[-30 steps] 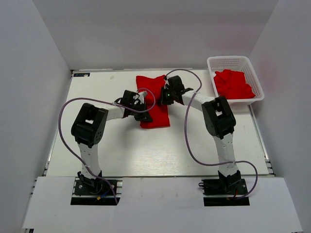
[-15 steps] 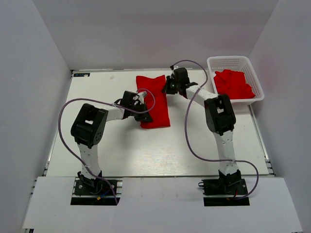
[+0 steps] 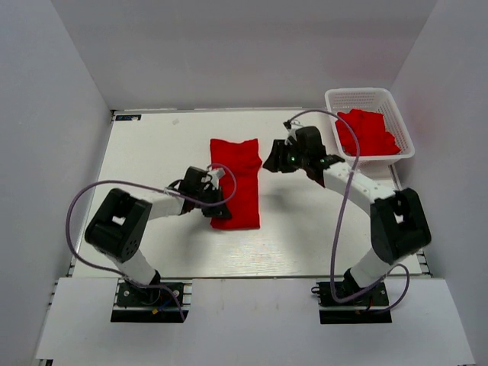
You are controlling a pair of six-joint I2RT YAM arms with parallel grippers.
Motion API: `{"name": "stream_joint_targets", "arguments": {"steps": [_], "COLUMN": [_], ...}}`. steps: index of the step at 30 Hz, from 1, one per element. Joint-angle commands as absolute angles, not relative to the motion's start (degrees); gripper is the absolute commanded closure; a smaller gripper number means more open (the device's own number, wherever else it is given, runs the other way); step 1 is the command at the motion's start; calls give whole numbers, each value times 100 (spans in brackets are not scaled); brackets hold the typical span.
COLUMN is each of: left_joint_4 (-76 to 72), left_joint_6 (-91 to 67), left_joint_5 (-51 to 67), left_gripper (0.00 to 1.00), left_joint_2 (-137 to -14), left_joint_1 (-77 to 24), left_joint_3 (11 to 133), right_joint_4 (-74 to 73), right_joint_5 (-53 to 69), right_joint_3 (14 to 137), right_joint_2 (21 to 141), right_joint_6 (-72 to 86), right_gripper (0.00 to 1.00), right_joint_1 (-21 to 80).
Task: Fold and stack the t-shirts
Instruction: Fold the folded rectangular tshirt in 1/3 of the way
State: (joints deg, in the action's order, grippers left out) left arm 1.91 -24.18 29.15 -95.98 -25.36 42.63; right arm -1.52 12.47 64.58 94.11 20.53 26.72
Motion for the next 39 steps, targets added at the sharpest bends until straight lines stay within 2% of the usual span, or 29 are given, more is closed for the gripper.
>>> {"name": "stream_joint_targets", "arguments": {"steps": [1, 3, 6, 8, 9, 10, 11, 14, 20, 25, 29, 39], "left_joint_4": [792, 887, 1264, 1546, 1886, 2029, 2169, 2627, 2988, 2049, 1628, 1293], "left_joint_6": [-2680, -2803, -2865, -2804, -2804, -2804, -2804, -3049, -3489, -3639, -3622, -3498], "left_joint_5": [2681, 2628, 2304, 2032, 1908, 1855, 1733, 1365, 966, 1397, 1546, 1600], "left_gripper": [100, 100, 100, 95, 90, 74, 66, 48, 42, 41, 41, 42], "left_joint_2": [-8907, -8527, -7824, -7359, -7235, -7112, -6989, -6409, -6038, -5915, -6081, -6600], "left_joint_1": [-2812, -2952, -3015, -3015, -3015, -3015, -3015, -3015, -2900, -2900, -2900, -2900], "left_joint_3": [3684, 3524, 3577, 3777, 3884, 4102, 4200, 4254, 3253, 2506, 2443, 2443], "right_joint_4": [104, 97, -183, -394, -413, -396, -378, -430, -352, -309, -229, -158], "right_joint_5": [1336, 1502, 1643, 1740, 1784, 1810, 1811, 1758, 1696, 1652, 1714, 1583], "right_joint_3": [5699, 5433, 5099, 4844, 4773, 4581, 4379, 4036, 3718, 3850, 3946, 4201], "right_joint_2": [8758, 8483, 8184, 7999, 7946, 7745, 7682, 7472, 7672, 8165, 8533, 9158], "right_joint_6": [2188, 2267, 2294, 2373, 2417, 2504, 2574, 2751, 2962, 2892, 2918, 3014], "right_gripper": [47, 47, 42, 36, 36, 32, 31, 30, 23, 20, 20, 34], "right_joint_1": [2795, 2891, 3102, 3225, 3374, 3453, 3489, 3761, 4139, 4377, 4500, 4737]}}
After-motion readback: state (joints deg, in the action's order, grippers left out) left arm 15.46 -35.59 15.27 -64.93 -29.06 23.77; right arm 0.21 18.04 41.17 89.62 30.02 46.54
